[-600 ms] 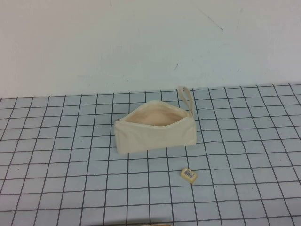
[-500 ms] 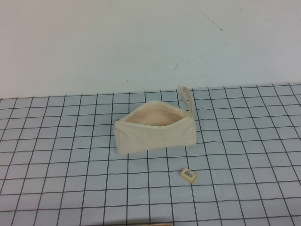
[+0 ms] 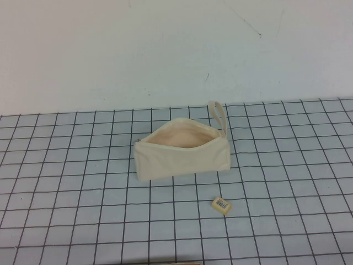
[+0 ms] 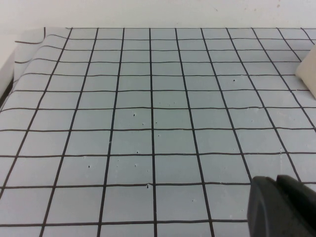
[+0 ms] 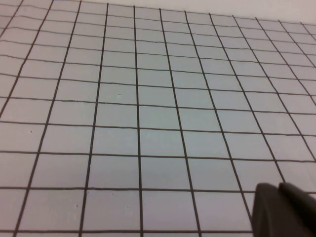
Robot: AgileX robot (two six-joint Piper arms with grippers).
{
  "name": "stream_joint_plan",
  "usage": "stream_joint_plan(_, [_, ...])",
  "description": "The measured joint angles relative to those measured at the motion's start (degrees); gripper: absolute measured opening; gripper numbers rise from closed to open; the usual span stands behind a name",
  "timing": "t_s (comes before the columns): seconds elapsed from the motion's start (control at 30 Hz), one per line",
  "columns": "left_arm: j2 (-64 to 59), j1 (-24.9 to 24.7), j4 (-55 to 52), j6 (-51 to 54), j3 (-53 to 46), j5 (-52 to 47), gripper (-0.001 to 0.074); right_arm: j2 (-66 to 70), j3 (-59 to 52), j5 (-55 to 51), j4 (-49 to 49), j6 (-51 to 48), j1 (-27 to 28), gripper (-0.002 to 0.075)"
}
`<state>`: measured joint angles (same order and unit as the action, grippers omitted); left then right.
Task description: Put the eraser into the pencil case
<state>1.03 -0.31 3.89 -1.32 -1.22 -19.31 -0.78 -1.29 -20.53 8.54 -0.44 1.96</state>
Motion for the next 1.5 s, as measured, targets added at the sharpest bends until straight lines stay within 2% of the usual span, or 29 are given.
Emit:
stream_joint_plan(0.37, [0.0, 0.0, 0.0, 0.0, 0.0, 0.0, -0.0002, 0.0, 0.0, 0.1, 0.0, 0.0, 0.0, -0.0001])
stream_joint_plan(0.47, [0.0, 0.0, 0.0, 0.0, 0.0, 0.0, -0.0001, 0.0, -0.3, 2.9, 0.0, -0.1, 0.0, -0.0001])
stream_joint_plan(0.57, [0.0, 0.0, 0.0, 0.0, 0.0, 0.0, -0.0001, 0.0, -0.3, 10.7, 0.0, -0.1, 0.0, -0.0001])
stream_joint_plan(0.87, [0.0, 0.0, 0.0, 0.0, 0.0, 0.0, -0.0002, 0.0, -0.3, 47.3, -0.5, 0.0, 0.0, -0.0001])
stream_joint_plan(0.9, [0.0, 0.0, 0.0, 0.0, 0.0, 0.0, -0.0001, 0.0, -0.3, 54.6, -2.1, -0.4, 0.0, -0.0001])
stream_joint_plan(1.07, [0.0, 0.0, 0.0, 0.0, 0.0, 0.0, -0.0002, 0.0, -0.1, 63.0, -13.5, -1.6, 0.0, -0.0001])
stream_joint_plan(1.17, [0.0, 0.0, 0.0, 0.0, 0.0, 0.0, -0.0001, -0.1, 4.0, 60.5, -20.4, -3.2, 0.0, -0.0001])
stream_joint_plan(1.27, [0.0, 0.0, 0.0, 0.0, 0.0, 0.0, -0.0001, -0.1, 11.9, 50.8, -22.9, -8.8, 0.0, -0.0001])
stream_joint_plan(1.4, [0.0, 0.0, 0.0, 0.0, 0.0, 0.0, -0.0001, 3.5, 24.6, 35.1, -21.0, -17.8, 0.0, -0.0001])
stream_joint_plan(1.5, [0.0, 0.0, 0.0, 0.0, 0.0, 0.0, -0.0001, 9.1, 31.2, 22.6, -18.3, -20.9, 0.0, -0.0001])
